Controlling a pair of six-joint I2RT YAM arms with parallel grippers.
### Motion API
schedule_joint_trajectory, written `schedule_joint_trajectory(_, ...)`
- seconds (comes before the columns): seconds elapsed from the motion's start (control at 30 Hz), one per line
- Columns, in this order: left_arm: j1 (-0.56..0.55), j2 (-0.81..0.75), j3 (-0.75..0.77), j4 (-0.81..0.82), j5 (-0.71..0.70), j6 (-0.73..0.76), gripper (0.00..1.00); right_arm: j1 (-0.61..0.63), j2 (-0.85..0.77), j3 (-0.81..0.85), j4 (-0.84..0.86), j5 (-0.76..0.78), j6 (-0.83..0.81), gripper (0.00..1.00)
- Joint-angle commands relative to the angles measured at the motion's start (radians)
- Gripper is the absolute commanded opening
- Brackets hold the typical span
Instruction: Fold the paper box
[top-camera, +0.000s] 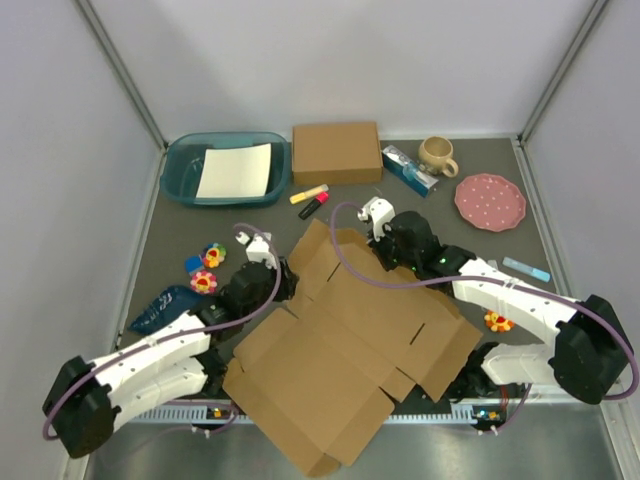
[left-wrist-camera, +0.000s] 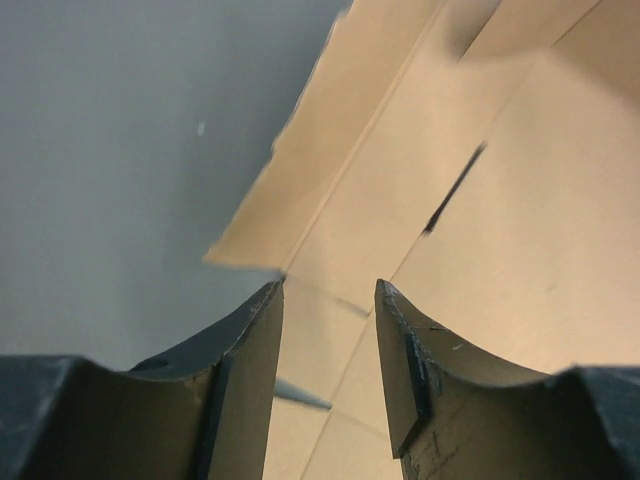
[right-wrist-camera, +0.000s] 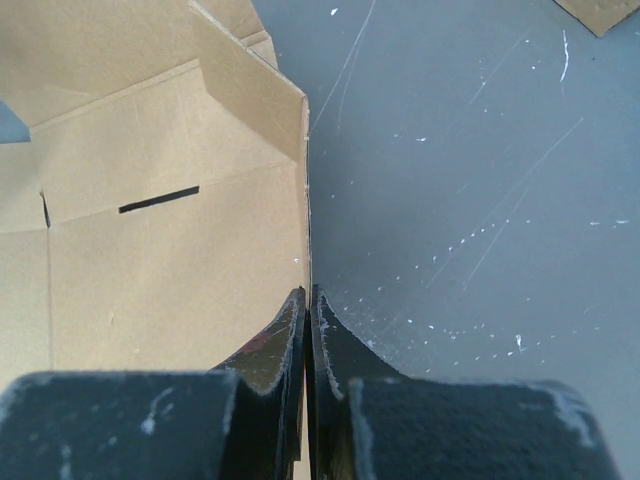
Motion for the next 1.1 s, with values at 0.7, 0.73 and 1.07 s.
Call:
schedule_joint_trajectory(0.7,0.003,0.326,-0.013,-0.079,0.186,-0.15,0.54,0.001,-0.048,0.029,0.003,-0.067,0.012,0.0)
schedule_joint_trajectory(0.73,0.002,0.331,-0.015,-0.067,0.195,-0.15,0.52,0.003,-0.052,0.027,0.005,-0.067,0.01,0.0)
schedule_joint_trajectory(1.07,0.003,0.256,-0.044,0.11,0.174,-0.115,0.5,0.035,-0.104,0.065,0.052,0.094,-0.126,0.0)
